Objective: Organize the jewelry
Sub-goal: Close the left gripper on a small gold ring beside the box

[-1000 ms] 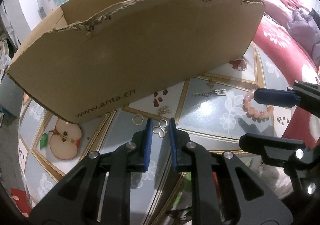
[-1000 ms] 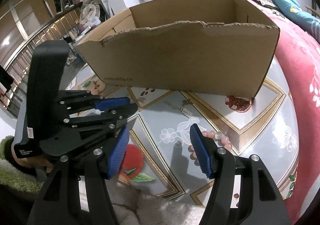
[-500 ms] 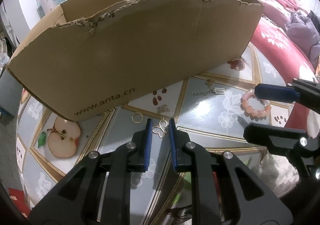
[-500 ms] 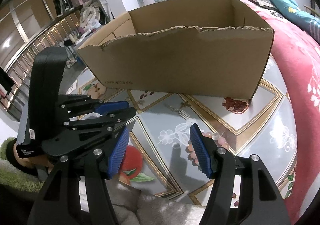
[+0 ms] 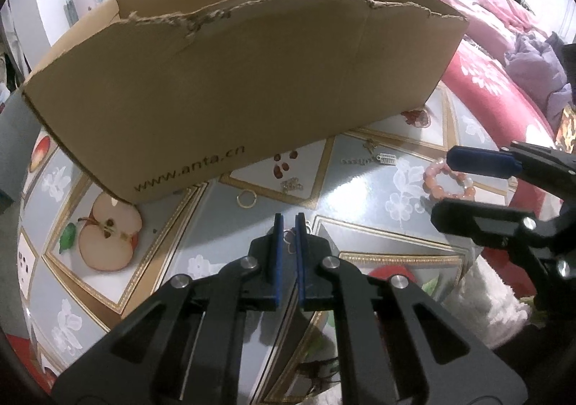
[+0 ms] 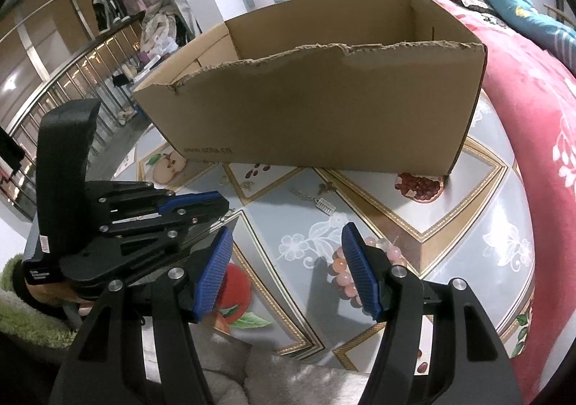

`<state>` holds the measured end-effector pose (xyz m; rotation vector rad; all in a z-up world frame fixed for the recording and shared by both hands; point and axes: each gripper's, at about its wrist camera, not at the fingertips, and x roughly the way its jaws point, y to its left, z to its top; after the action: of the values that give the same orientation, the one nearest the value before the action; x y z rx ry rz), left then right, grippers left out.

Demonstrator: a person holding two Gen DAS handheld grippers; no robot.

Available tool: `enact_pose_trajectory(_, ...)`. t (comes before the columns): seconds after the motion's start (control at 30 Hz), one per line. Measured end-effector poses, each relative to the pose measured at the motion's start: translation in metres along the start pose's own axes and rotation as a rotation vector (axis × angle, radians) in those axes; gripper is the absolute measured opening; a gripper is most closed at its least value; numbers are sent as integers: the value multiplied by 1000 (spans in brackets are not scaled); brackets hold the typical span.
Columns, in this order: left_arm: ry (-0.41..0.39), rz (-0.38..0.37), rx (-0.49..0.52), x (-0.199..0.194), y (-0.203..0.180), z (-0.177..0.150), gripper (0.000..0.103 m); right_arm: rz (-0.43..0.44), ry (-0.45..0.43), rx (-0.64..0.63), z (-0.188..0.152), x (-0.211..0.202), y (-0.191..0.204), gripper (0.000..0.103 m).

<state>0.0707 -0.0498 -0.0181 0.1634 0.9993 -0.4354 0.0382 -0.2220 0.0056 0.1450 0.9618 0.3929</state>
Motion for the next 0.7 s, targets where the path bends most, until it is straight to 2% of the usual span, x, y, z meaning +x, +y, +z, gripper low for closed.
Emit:
enact_pose_trajectory(0.2, -39, -34, -66, -13, 18, -5, 6, 13, -4, -43, 1, 2, 10, 62)
enact_pose_trajectory(0.43, -77, -14, -149, -27, 47, -12, 6, 44, -26, -209, 6, 17, 44, 62)
enact_pose_trajectory(0.47, -80, -12, -157, -29, 51, -14, 6, 46, -22, -229, 7, 21, 49, 59)
enact_pose_trajectory(0.5, -82, -9, -162, -30, 54, -15, 6, 46, -14, -244, 9, 26, 53, 52)
enact_pose_trajectory(0.7, -90, -15, -183, -34, 64, -19, 6, 32, 32, -286, 9, 51, 67, 45)
